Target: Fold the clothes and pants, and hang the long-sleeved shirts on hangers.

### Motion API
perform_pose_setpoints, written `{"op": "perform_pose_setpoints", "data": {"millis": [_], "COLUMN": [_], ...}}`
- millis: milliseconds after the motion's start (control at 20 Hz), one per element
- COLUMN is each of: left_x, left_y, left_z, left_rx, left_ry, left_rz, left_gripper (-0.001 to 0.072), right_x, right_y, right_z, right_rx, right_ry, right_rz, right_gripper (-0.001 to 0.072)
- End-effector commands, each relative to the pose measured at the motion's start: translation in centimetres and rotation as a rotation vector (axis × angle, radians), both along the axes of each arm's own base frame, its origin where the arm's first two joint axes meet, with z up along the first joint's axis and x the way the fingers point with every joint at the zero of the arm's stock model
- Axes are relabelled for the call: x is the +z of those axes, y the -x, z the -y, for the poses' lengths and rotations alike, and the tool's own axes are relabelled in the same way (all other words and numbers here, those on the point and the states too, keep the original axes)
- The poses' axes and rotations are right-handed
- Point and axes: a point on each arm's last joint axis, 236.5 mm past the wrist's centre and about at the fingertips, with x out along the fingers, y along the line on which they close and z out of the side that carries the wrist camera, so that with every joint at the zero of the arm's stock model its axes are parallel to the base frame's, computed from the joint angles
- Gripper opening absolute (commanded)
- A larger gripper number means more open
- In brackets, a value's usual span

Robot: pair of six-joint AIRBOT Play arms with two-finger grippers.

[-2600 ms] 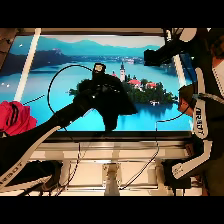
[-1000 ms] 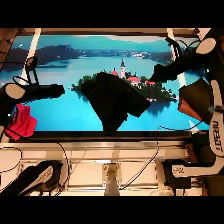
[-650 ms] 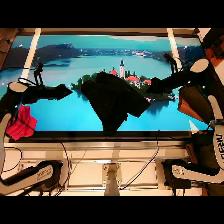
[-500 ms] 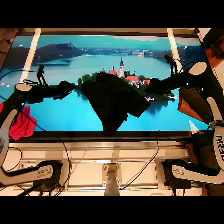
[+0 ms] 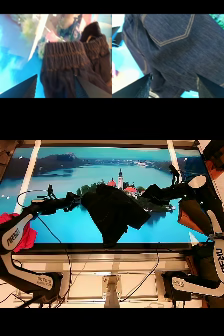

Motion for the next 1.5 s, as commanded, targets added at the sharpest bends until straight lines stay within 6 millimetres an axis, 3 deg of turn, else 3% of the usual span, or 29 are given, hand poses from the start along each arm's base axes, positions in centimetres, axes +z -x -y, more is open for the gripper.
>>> {"op": "perform_pose_setpoints", "data": {"millis": [0,200,400,450,500,550,600,650,750,900,1100,1200,1400,1450], "left_x": [-1.3,-2.2,-2.5,-2.3,-2.1,-1.9,-1.6,-1.2,0.0,2.6,6.0,7.4,7.2,6.6], "left_y": [-1.2,-1.0,-0.8,-0.6,-0.5,-0.5,-0.5,-0.6,-0.8,-0.7,1.2,2.2,4.5,5.3], "left_z": [0.5,0.6,1.0,1.3,1.5,1.5,1.5,1.5,1.4,0.7,-0.5,-1.4,-2.7,-2.7], "left_rx": [0.012,0.023,0.013,0.004,-0.005,-0.010,-0.012,-0.013,-0.028,-0.068,-0.166,-0.189,-0.260,-0.292], "left_ry": [-0.008,-0.006,0.000,0.014,0.025,0.021,0.023,0.023,0.005,-0.065,-0.267,-0.368,-0.600,-0.657], "left_rz": [-0.005,-0.035,-0.044,-0.045,-0.046,-0.037,-0.033,-0.025,0.019,0.093,0.159,0.167,0.115,0.090], "left_gripper": [0.0483,0.0464,0.0249,0.0173,0.0045,0.0050,0.0050,0.0049,0.0048,0.0046,0.0046,0.0045,0.0046,0.0046], "right_x": [0.7,1.0,1.1,1.1,1.1,1.1,1.1,1.1,0.9,-1.0,-5.8,-6.7,-9.3,-10.0], "right_y": [-0.4,-0.5,-0.6,-0.6,-0.6,-0.6,-0.6,-0.6,-1.2,-1.1,2.6,4.3,7.0,7.1], "right_z": [-0.6,-1.0,-1.0,-1.0,-1.0,-1.0,-1.0,-0.9,-0.4,1.6,3.8,3.8,4.0,4.2], "right_rx": [-0.025,-0.028,-0.032,-0.033,-0.033,-0.033,-0.033,-0.033,-0.046,-0.049,-0.050,-0.061,-0.102,-0.136], "right_ry": [-0.044,-0.069,-0.072,-0.071,-0.071,-0.071,-0.070,-0.069,-0.044,0.040,0.015,-0.089,-0.141,-0.138], "right_rz": [0.004,0.004,0.008,0.009,0.009,0.009,0.009,0.010,0.036,0.032,-0.115,-0.169,-0.273,-0.296], "right_gripper": [0.0615,0.0614,0.0611,0.0609,0.0568,0.0371,0.0085,0.0024,0.0014,0.0010,0.0010,0.0010,0.0017,0.0101]}}
